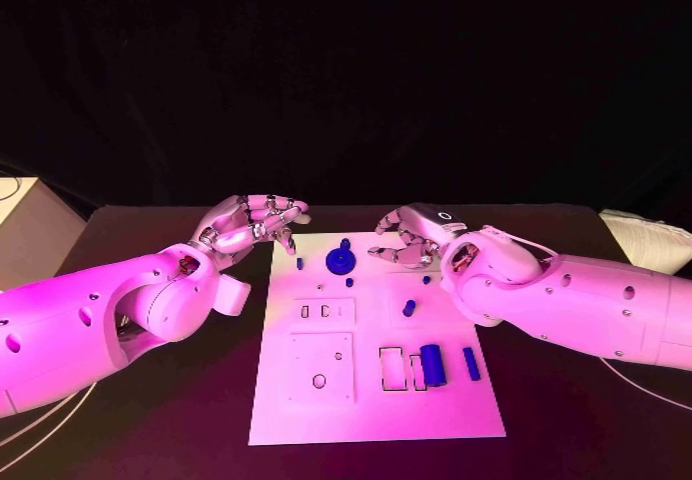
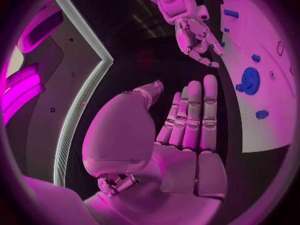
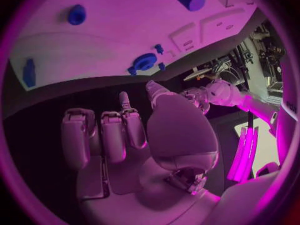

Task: Assemble the parts on the task board

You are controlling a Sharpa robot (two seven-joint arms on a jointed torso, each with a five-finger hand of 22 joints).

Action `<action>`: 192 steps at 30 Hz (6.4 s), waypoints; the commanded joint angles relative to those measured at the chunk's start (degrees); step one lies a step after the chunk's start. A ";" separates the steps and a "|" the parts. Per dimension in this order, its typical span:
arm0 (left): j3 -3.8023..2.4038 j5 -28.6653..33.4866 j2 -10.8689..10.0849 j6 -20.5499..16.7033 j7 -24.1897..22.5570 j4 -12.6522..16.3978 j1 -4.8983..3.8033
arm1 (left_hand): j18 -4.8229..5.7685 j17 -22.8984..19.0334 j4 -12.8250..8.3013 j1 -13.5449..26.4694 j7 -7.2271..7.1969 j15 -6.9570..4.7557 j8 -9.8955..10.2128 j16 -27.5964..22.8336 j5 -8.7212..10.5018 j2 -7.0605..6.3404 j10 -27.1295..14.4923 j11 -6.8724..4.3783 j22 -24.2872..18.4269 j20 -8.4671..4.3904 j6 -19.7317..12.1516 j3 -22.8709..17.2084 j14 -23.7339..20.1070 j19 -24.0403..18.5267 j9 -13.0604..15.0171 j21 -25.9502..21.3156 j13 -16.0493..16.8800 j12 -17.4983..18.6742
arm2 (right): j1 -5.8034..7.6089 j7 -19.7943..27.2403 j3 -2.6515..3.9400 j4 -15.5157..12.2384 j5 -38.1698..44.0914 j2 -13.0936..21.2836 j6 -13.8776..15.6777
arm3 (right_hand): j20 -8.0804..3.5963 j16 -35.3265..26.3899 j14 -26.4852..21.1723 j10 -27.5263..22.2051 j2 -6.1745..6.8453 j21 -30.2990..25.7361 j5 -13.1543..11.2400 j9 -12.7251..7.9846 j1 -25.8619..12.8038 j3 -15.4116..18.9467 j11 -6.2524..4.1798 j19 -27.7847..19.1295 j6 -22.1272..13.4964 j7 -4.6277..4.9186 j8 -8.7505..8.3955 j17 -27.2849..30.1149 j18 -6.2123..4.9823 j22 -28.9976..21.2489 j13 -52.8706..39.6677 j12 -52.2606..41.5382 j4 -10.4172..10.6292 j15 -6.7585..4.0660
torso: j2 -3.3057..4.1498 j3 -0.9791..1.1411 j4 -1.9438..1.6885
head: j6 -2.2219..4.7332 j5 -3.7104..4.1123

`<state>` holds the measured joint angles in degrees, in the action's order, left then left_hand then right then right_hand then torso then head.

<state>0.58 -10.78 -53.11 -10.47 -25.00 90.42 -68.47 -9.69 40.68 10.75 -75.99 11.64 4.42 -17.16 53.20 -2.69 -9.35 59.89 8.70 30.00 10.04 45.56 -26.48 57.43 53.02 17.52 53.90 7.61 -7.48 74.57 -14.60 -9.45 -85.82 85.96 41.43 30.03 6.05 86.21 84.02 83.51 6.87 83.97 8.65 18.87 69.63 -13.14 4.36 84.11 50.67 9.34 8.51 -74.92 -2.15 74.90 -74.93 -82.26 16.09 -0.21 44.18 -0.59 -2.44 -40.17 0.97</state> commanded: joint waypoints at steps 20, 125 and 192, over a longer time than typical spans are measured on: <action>0.02 -0.45 0.04 2.03 -0.49 -0.22 0.07 | -0.87 -0.26 -0.39 -0.29 0.76 0.18 0.07 -0.51 -0.26 0.42 0.58 -0.15 0.21 0.00 -0.23 0.06 -0.41 -0.95 0.35 0.59 0.54 -0.84 | 0.11 17.93 0.00 5.87 -13.23 11.76 -6.15 | 0.02 0.77 4.56 0.68 4.57 1.03 -0.04 -0.46 10.46 -4.00 -0.18 2.38 0.09 -0.31 -1.67 -9.08 0.73 10.98 -7.12 -0.46 -5.08 0.07 | -0.24 0.36 0.63 | 0.82 1.54; 0.03 -17.85 4.35 8.46 28.42 -5.97 -4.96 | 7.59 49.32 3.65 5.43 -5.69 -6.01 -16.55 36.80 -0.30 0.78 16.84 -6.96 49.89 -5.72 3.84 0.64 32.57 31.15 14.82 32.17 60.92 -68.97 | 1.26 4.57 0.01 4.60 -15.97 2.46 -4.30 | -1.62 1.02 4.70 2.11 2.80 1.92 -2.64 1.18 9.55 -10.97 -1.89 3.14 8.82 -2.29 2.87 -9.60 1.01 12.10 -8.70 -1.71 -5.78 -1.72 | -2.84 -0.51 1.16 | -1.13 0.34; 1.58 -21.85 5.62 8.28 40.82 -7.59 -9.23 | 7.51 49.32 5.12 6.67 -5.82 -6.21 -17.22 36.80 -0.27 0.57 14.51 -7.11 49.65 -6.00 3.19 0.02 32.57 30.92 16.88 32.15 58.20 -67.22 | -8.52 -6.61 -1.35 -0.92 6.64 -11.09 -1.64 | -1.66 1.00 4.71 2.17 3.13 1.97 -2.00 1.23 9.29 -11.18 -2.01 3.20 8.65 -2.36 2.97 -9.57 1.03 12.17 -8.77 -1.74 -5.88 -1.67 | -3.45 -0.59 1.10 | -3.89 -1.74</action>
<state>2.18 -32.62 -47.55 -3.39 15.71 82.82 -77.67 -3.00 74.92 15.74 -69.65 5.82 -1.53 -34.15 89.81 -3.05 -9.05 74.90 1.67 74.92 4.12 49.15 -26.25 84.04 83.74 34.32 86.26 66.02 -74.94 66.14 -20.88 -10.79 -86.79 90.21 30.44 28.33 4.83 87.10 84.04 84.02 9.98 85.74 6.34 20.06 79.29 -23.95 2.84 84.10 59.05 7.23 11.16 -74.90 -2.15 74.92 -74.92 -83.74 10.27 -1.43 40.73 -1.21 -1.38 -43.87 -0.77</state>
